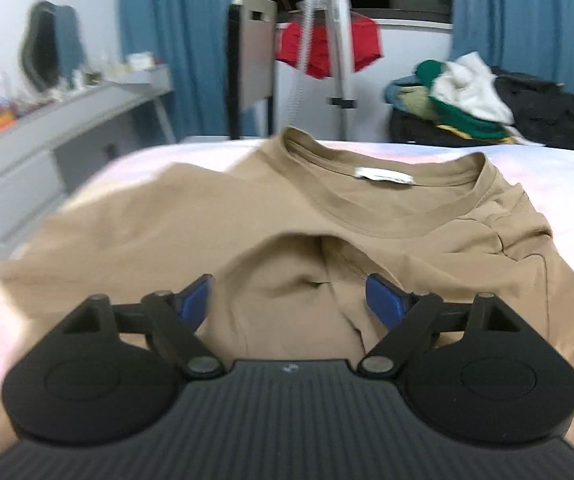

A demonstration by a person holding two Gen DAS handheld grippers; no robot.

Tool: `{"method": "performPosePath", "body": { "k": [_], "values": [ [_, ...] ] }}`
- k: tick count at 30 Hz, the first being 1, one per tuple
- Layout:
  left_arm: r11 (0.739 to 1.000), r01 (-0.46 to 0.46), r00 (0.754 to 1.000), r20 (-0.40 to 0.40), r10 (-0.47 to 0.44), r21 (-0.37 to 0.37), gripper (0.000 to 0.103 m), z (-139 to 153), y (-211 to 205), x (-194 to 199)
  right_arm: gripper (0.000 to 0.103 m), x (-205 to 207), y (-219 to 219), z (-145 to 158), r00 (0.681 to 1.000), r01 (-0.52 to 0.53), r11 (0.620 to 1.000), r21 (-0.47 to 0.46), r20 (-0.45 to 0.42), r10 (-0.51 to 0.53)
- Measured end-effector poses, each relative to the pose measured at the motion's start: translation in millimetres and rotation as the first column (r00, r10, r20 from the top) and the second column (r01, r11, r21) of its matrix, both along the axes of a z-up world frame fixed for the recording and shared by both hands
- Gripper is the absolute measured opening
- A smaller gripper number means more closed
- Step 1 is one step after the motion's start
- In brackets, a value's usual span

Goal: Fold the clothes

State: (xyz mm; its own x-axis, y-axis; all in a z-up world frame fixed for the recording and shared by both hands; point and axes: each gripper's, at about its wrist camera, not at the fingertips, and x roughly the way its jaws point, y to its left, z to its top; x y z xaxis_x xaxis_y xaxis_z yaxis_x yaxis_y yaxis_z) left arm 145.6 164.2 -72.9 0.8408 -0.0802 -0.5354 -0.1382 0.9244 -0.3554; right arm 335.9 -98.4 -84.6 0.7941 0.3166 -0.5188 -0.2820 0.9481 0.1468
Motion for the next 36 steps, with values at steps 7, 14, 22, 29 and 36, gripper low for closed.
{"method": "performPosePath", "body": {
  "k": [7, 14, 22, 29, 36],
  "values": [
    [0.996, 0.080, 0.996, 0.021, -0.081, 0.043, 0.083, 4, -23, -11, 0.083, -112, -83, 62, 0.998, 0.043, 0.981, 0.188, 0.035, -0.051],
    [0.983, 0.161, 0.987, 0.003, -0.162, 0.089, 0.083, 9, -48, -32, 0.083, -224, -167, 81, 0.989, 0.124, 0.964, 0.233, 0.048, -0.139],
    [0.964, 0.255, 0.967, -0.031, -0.253, 0.080, 0.082, 14, -105, -58, 0.083, -283, -228, 53, 0.927, 0.348, 0.896, 0.275, 0.041, -0.373],
    [0.898, 0.440, 0.895, -0.079, -0.440, -0.010, 0.077, -2, -203, -68, 0.083, -286, -271, 46, 0.846, 0.479, 0.808, 0.343, 0.067, -0.529],
    [0.834, 0.544, 0.819, -0.155, -0.552, -0.097, 0.066, -49, -296, -63, 0.083, -269, -297, 16, 0.830, 0.531, 0.765, 0.365, -0.043, -0.556]
  ]
}}
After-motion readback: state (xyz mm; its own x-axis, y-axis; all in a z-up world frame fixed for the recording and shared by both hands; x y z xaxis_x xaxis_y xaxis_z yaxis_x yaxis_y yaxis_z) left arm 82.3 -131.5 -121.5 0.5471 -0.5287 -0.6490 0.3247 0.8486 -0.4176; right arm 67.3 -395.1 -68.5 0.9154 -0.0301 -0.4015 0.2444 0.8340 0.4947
